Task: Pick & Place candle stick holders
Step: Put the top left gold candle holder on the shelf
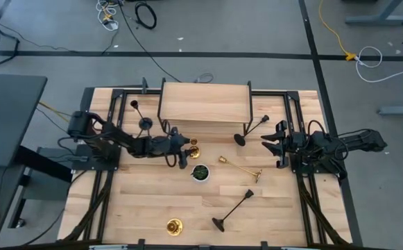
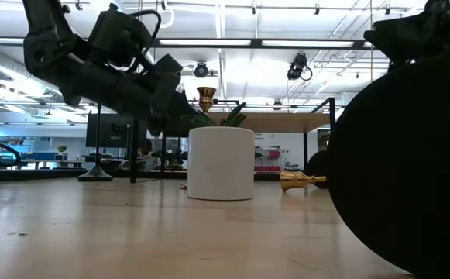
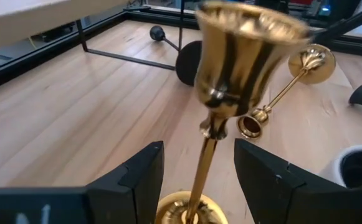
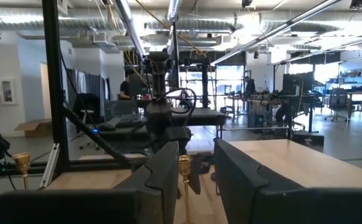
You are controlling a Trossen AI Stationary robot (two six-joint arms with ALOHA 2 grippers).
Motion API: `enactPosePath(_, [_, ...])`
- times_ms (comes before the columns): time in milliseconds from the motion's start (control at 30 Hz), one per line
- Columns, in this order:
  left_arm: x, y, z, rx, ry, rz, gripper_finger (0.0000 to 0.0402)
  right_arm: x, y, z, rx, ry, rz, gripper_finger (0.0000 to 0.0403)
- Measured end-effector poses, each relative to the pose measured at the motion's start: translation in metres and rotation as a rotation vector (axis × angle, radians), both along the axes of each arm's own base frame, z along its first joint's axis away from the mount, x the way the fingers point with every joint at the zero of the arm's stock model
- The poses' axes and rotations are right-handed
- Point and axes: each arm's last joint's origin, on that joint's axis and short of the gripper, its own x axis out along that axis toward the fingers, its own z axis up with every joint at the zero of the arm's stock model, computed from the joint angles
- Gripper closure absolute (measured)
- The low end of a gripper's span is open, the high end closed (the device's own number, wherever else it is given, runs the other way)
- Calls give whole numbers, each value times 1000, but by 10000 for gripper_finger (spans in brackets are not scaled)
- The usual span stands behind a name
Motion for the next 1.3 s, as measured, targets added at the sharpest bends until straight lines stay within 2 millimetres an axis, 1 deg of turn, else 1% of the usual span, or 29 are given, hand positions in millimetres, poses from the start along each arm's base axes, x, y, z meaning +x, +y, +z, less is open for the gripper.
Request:
enactPosePath(67, [0,0,-1,1,2,-3,214,0,0,0,0,0,-1,300])
enactPosePath(167, [0,0,-1,0,4,-5,250,0,0,0,-3,0,-2,300])
enactPosePath(267, [0,0,-1,1,-2,-6,311,0,0,0,-3,0,-3,300])
enactPosePath(333, [0,0,-1,7,0,-13,363,0,0,0,-3,0,-3,300])
enactPosePath(367, [1,0,-1,5,-1,-19,379,0,0,0,-3,0,-2,300])
enactPosePath(400, [1,-1,-1,5,-2,-24,384,0,0,0,-3,0,-2,300])
enactPosePath(567, [1,0,1,8,-13,-15,385,0,0,0,-3,1,-2,300])
enactPosePath(700, [-1,0,15,21,-66,-16,385,0,0,0,-3,1,-2,300])
enactPosePath(767, [-3,0,25,20,-104,-17,385,0,0,0,-4,1,-2,300])
enactPosePath(867, [-8,0,46,16,-170,-27,385,0,0,0,-4,1,-3,300])
enactPosePath(1000, [-23,1,71,21,-192,-9,385,0,0,0,-4,1,-2,300])
enactPosePath(1067, [-29,3,88,14,-197,-4,385,0,0,0,-4,1,-2,300])
enactPosePath(1167, [-33,6,123,23,-144,6,386,0,0,0,-3,1,-4,300])
enactPosePath(1300, [-34,17,177,104,-10,46,386,0,0,0,-2,2,-10,300])
